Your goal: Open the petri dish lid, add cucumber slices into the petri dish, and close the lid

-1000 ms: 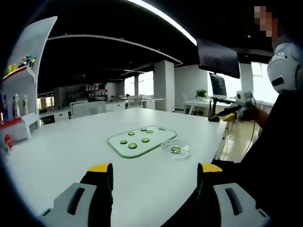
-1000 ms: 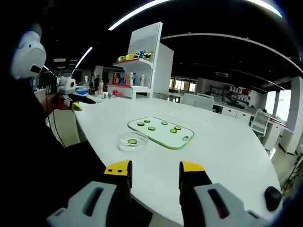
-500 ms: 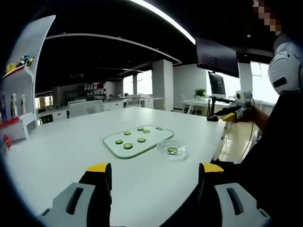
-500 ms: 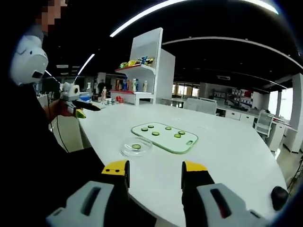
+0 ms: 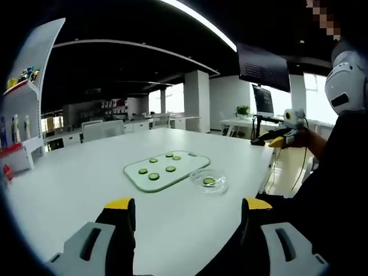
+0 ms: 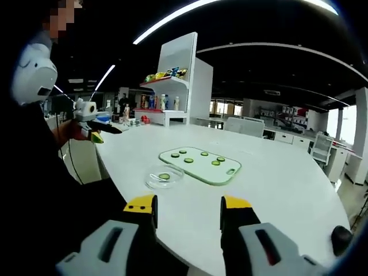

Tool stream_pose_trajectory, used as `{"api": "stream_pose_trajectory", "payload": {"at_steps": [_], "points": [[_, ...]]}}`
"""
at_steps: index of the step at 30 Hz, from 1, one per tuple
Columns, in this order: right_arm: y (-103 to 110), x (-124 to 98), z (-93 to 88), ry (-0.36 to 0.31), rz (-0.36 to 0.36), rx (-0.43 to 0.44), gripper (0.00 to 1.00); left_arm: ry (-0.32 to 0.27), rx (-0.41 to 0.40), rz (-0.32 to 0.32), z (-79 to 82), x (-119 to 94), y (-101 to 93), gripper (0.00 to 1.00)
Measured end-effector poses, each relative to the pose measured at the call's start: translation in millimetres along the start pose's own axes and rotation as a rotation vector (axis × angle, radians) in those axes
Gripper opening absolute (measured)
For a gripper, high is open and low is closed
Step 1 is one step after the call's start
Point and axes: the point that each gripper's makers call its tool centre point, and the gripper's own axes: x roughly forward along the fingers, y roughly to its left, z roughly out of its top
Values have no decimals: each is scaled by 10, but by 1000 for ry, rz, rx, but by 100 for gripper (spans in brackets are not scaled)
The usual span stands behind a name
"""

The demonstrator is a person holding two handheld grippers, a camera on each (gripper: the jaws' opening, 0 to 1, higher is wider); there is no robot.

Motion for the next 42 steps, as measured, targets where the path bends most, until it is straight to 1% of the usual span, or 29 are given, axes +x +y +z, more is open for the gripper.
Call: {"api": "stream_pose_trajectory", "payload": {"at_steps": [3,6,14,17,21,26,30,36,42], "points": [[-7,7,-2,4,-4,-2,43,2,-1,3,-4,-5,22,75],[0,47,41,16,-9,-19,42,-4,0,4,12,-16,35,75],[-23,53,99,18,-21,-36,41,1,-5,10,-14,-20,66,75],[-22,60,95,26,-21,-40,41,-2,-6,10,-4,-15,78,74],[-44,68,94,36,-33,-41,40,0,-8,0,-14,-3,76,73],[-24,68,144,32,-35,-48,40,-4,-12,-9,-27,1,63,73],[-23,69,123,46,-37,-53,40,-4,-19,-8,-57,12,81,72],[-13,73,76,51,-35,-41,40,-2,-23,-17,-82,31,52,73],[-36,81,56,54,-39,-36,40,-4,-28,-4,-84,13,88,73]]}}
